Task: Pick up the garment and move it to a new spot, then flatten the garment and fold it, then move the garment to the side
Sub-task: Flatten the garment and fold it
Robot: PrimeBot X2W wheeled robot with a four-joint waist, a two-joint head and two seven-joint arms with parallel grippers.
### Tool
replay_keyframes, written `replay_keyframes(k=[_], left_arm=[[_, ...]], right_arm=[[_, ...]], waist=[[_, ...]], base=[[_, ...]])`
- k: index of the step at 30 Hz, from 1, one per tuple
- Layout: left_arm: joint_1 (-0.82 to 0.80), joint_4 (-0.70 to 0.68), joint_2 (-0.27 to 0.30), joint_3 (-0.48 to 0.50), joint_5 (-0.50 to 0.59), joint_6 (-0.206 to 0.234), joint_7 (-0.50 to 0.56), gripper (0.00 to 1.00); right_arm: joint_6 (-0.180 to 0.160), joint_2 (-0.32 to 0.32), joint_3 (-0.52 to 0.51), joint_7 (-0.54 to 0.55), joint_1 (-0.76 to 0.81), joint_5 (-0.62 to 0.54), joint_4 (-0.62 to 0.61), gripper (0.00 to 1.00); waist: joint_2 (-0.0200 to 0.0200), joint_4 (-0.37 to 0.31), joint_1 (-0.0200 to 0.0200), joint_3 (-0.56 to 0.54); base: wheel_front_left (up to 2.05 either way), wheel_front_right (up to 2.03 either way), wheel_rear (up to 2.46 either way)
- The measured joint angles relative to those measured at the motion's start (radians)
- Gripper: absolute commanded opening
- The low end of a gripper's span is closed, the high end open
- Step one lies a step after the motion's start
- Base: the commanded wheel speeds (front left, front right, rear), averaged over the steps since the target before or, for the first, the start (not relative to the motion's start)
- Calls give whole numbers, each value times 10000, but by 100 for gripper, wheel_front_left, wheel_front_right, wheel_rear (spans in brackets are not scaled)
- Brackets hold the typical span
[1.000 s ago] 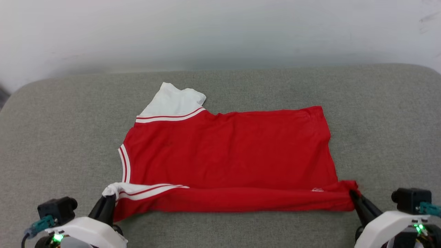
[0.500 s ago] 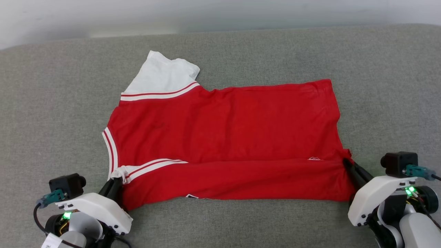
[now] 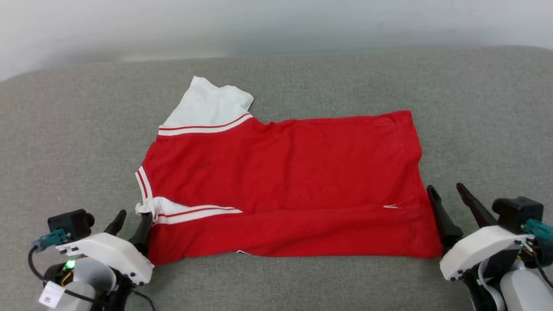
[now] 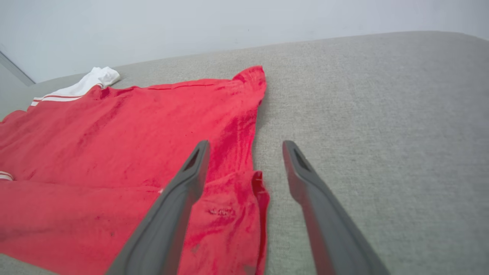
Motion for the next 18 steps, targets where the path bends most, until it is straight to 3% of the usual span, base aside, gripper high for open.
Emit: replay_keyframes(k=[6, 13, 18], left_arm=[[526, -840, 715, 257, -173, 454, 892, 100], [1350, -2788, 2079, 184, -679, 719, 3450, 100], [1827, -3937, 2748, 165, -1183, 1162, 5099, 100]], right_arm=[[0, 242, -387, 136, 746, -343, -821, 100], [0, 696, -698, 623, 1655, -654, -2071, 100], [-2, 938, -721, 955, 1978, -842, -2813, 100]], waist=[[0, 24, -1, -582], [0, -68, -2, -1039], [0, -244, -2, -1044]], base=[[0, 0, 0], [0, 0, 0], [0, 0, 0]])
